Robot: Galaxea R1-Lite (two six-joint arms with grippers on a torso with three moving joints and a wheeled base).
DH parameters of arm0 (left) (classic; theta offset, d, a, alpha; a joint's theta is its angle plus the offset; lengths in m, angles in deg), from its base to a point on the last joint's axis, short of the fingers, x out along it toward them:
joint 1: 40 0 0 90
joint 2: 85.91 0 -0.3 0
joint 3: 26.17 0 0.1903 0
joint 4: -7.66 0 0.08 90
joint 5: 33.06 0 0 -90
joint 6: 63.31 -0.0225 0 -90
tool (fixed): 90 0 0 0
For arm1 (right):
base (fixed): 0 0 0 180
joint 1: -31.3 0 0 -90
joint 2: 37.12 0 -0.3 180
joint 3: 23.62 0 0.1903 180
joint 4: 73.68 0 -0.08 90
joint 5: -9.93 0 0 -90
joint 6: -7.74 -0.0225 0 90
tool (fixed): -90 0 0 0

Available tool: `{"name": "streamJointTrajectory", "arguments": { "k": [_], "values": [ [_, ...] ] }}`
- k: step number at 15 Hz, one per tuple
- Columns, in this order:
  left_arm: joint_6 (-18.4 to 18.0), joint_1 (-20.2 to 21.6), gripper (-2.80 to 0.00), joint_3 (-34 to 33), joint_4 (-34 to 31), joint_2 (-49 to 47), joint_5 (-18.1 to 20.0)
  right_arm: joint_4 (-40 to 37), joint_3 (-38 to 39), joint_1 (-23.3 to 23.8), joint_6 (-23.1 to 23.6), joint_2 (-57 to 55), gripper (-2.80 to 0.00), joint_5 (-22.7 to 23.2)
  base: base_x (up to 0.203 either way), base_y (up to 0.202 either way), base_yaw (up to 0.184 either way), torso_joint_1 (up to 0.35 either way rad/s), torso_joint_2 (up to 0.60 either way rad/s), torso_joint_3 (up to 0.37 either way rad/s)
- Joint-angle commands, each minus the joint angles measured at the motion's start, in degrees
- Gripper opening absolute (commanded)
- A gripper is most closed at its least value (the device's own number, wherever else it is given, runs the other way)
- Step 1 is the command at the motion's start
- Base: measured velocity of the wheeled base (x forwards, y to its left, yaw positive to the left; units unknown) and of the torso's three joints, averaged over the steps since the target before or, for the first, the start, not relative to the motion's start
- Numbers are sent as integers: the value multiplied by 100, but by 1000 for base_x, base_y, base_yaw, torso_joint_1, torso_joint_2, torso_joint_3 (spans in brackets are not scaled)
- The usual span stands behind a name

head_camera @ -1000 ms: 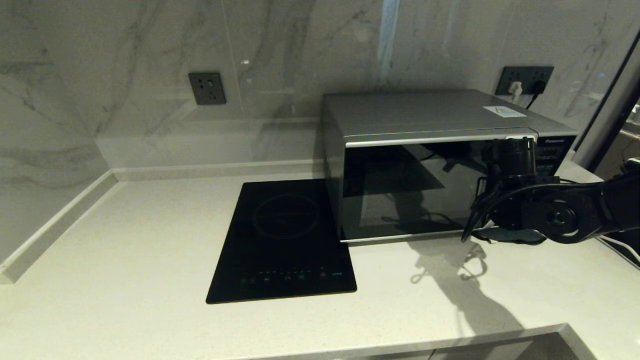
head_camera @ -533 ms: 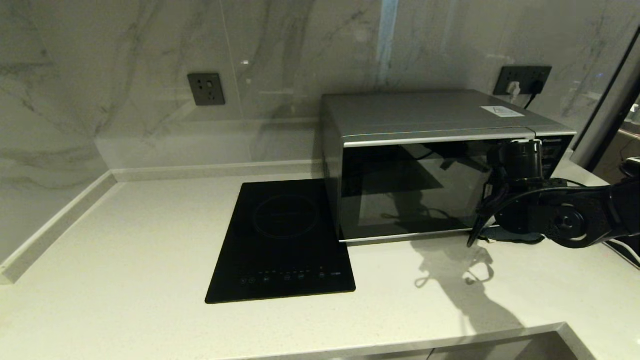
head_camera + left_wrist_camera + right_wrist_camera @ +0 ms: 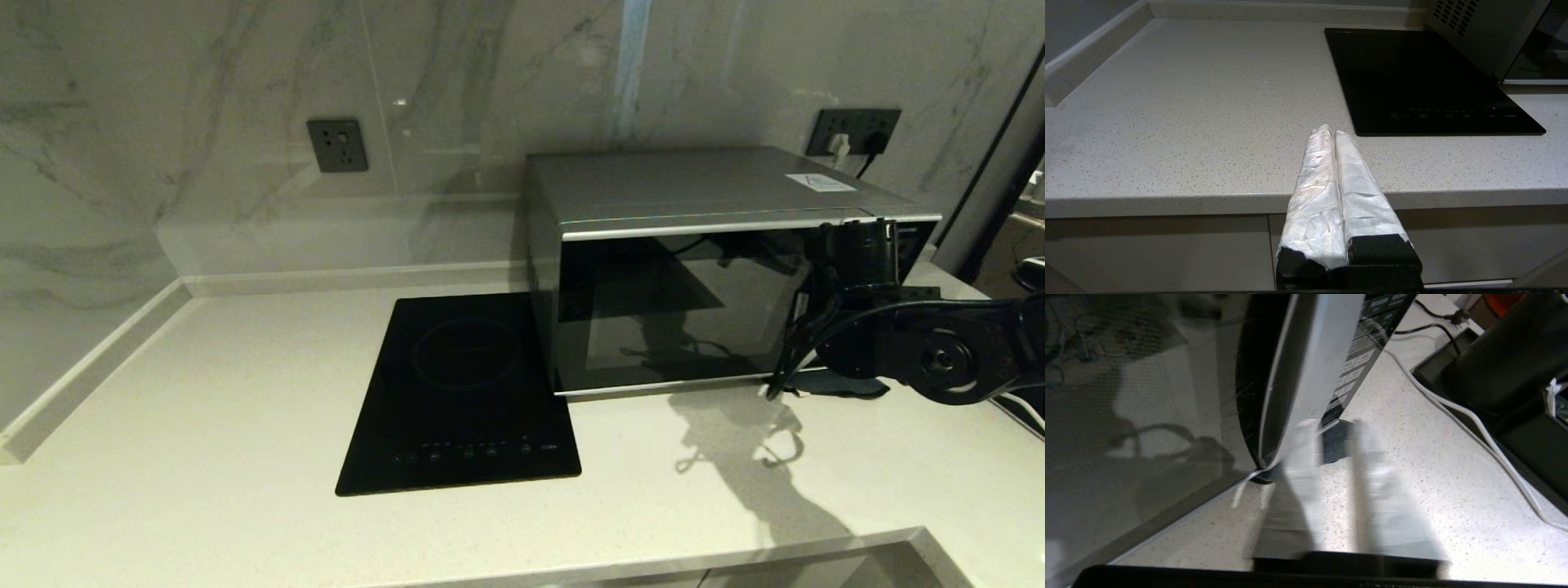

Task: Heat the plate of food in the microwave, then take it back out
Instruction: Open the microwave oven

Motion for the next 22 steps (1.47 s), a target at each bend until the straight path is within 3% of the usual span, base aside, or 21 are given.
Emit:
{"name": "streamJointTrajectory", "arguments": {
  "k": [1,16,22],
  "values": [
    [3,1,-280,0,2,-9,0,-5,18,-5,-15,52,0,-24,0,0,0,0,0,0],
    [3,1,-280,0,2,-9,0,30,-466,30,-268,-647,0,-481,0,0,0,0,0,0],
    [3,1,-280,0,2,-9,0,30,-577,390,-315,-762,0,-472,0,0,0,0,0,0]
  ]
}}
